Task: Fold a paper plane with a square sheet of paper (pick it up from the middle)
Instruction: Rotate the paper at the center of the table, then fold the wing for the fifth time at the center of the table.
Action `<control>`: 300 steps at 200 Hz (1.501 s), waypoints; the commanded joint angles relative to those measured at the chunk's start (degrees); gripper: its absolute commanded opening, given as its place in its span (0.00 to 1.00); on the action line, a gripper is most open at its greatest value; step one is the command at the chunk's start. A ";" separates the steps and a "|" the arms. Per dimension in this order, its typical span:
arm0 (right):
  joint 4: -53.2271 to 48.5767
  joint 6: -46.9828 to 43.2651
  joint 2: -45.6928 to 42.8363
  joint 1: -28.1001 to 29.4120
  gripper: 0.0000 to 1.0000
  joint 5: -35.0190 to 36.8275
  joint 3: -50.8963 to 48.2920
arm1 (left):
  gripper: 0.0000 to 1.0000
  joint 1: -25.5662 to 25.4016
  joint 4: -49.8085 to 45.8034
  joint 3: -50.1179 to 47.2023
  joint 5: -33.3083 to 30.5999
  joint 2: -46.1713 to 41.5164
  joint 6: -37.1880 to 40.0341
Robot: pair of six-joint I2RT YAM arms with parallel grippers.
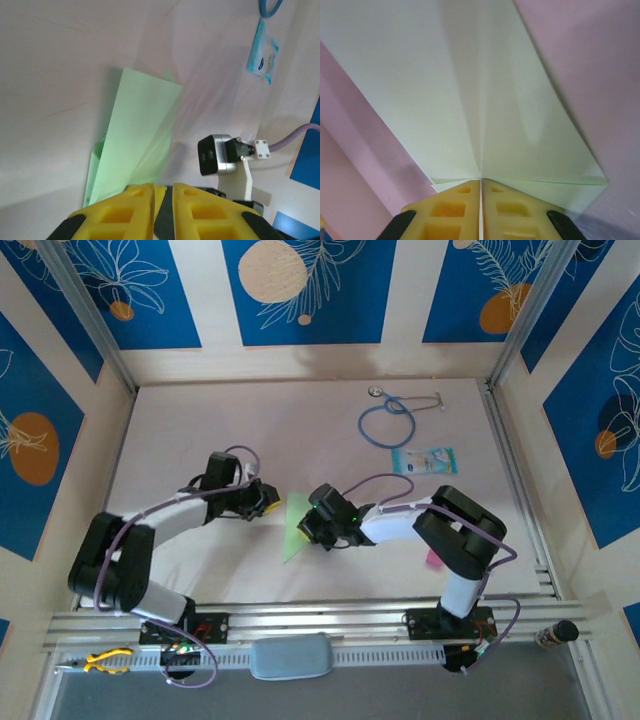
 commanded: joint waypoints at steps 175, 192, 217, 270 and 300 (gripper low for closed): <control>-13.65 -27.55 -4.95 -10.46 0.35 -14.15 1.00 | 0.06 -3.33 -0.40 3.43 -0.87 17.78 4.83; -13.69 -27.14 -3.81 -10.93 0.35 -15.17 1.24 | 0.06 -3.03 -0.51 2.57 -1.21 17.70 5.15; -11.75 -26.85 -2.95 -11.01 0.35 -16.13 1.04 | 0.05 -2.91 -0.52 2.27 -0.95 17.69 5.72; -11.24 -29.54 -2.35 -12.25 0.35 -15.73 2.03 | 0.05 -2.84 -2.68 3.57 -1.38 17.36 7.42; -13.29 -31.82 -1.34 -13.89 0.35 -15.41 4.10 | 0.04 -2.84 -3.48 4.19 -1.53 17.25 8.04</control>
